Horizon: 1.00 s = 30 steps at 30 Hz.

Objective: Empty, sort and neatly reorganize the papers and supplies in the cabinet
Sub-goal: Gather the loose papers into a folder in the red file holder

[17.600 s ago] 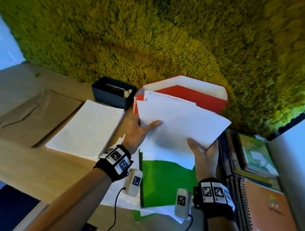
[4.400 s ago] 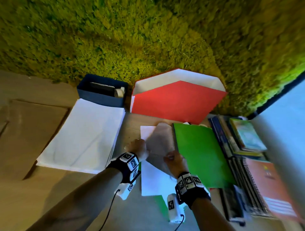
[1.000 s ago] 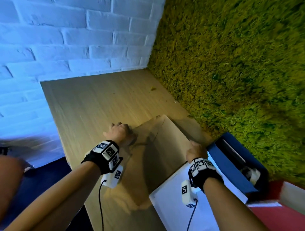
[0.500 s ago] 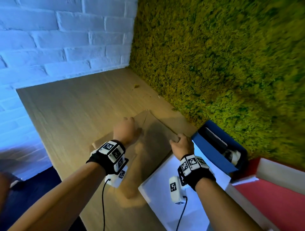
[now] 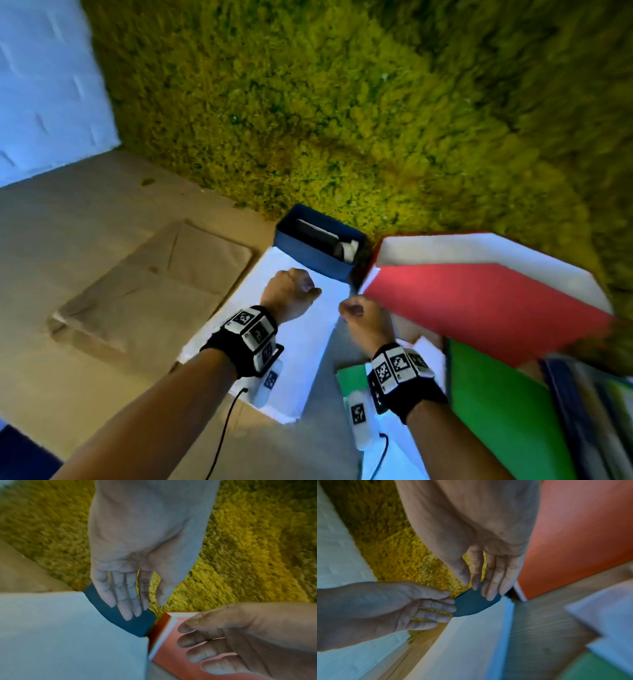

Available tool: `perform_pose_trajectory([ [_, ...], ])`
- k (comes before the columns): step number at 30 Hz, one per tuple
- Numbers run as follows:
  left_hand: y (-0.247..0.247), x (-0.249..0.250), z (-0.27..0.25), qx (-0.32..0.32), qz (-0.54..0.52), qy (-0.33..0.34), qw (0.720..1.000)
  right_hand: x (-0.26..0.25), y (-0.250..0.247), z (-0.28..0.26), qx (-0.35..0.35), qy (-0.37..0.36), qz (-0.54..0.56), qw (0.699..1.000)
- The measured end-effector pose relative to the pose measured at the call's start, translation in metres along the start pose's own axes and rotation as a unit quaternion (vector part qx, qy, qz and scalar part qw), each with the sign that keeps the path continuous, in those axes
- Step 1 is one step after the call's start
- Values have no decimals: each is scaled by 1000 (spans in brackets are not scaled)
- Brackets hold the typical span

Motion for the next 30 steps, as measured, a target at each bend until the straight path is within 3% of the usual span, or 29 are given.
perform_pose_trajectory([
  [5, 89, 45, -40, -78, 43, 12, 996, 85, -77, -63, 46, 63, -54, 996],
  [8, 137, 68, -70, -121, 74, 28, 990, 135, -120, -105, 58, 147, -87, 984],
  [14, 213, 92, -114, -132, 124, 17, 983, 214, -191, -194, 77, 356, -206, 908],
  [18, 241, 86, -119, -84, 154, -17, 984, 237, -215, -229, 78, 431, -200, 876],
  [23, 244, 76, -126, -13, 214, -69, 974, 264, -226, -244, 60, 470, -148, 868],
  [27, 216, 53, -128, 76, 191, -194, 959, 278, -221, -238, 54, 477, -120, 869],
  [30, 204, 33, -122, 97, 170, -241, 951, 277, -225, -235, 36, 470, -128, 873],
])
Point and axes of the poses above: each hand's wrist, its own z-axis towards the middle knuckle, its own y-axis out of the palm, x = y × z, the point moved 6 cm from there along z, towards the middle knuckle, and after that the axes turned 15 degrees about -y, right-handed, at the moved point
